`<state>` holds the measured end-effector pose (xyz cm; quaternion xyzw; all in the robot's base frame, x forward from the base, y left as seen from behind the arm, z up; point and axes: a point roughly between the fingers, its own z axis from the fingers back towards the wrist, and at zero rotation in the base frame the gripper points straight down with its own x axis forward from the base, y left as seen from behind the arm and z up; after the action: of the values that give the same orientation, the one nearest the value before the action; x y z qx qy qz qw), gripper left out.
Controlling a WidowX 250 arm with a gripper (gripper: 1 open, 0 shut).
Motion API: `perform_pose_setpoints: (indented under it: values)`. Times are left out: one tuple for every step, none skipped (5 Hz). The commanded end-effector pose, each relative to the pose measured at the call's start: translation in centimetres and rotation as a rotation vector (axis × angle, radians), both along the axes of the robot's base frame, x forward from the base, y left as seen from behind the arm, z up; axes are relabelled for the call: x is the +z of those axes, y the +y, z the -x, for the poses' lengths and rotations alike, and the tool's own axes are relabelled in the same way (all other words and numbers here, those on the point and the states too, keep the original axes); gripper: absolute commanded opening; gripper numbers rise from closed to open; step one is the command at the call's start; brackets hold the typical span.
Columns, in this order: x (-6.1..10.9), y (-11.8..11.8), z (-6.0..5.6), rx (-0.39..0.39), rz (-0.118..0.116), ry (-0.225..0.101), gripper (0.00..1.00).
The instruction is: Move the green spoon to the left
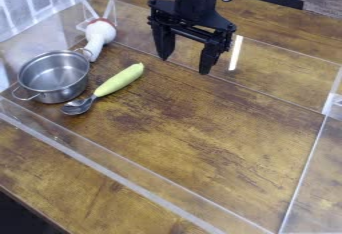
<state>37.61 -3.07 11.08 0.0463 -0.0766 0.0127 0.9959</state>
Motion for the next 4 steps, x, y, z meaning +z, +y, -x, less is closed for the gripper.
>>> perform_pose_setpoints:
  values:
    - [2.1, 0.52, -1.07, 0.019, -0.005, -0.082, 1.0]
    - [2.22, 0.74, -1.4, 0.032, -0.013, -0.097, 1.0]
    - [2.24, 0.98, -1.56, 0.043, -0.019, -0.105, 1.0]
    - [1.88, 1.21, -1.61, 0.053, -0.023, -0.099, 1.0]
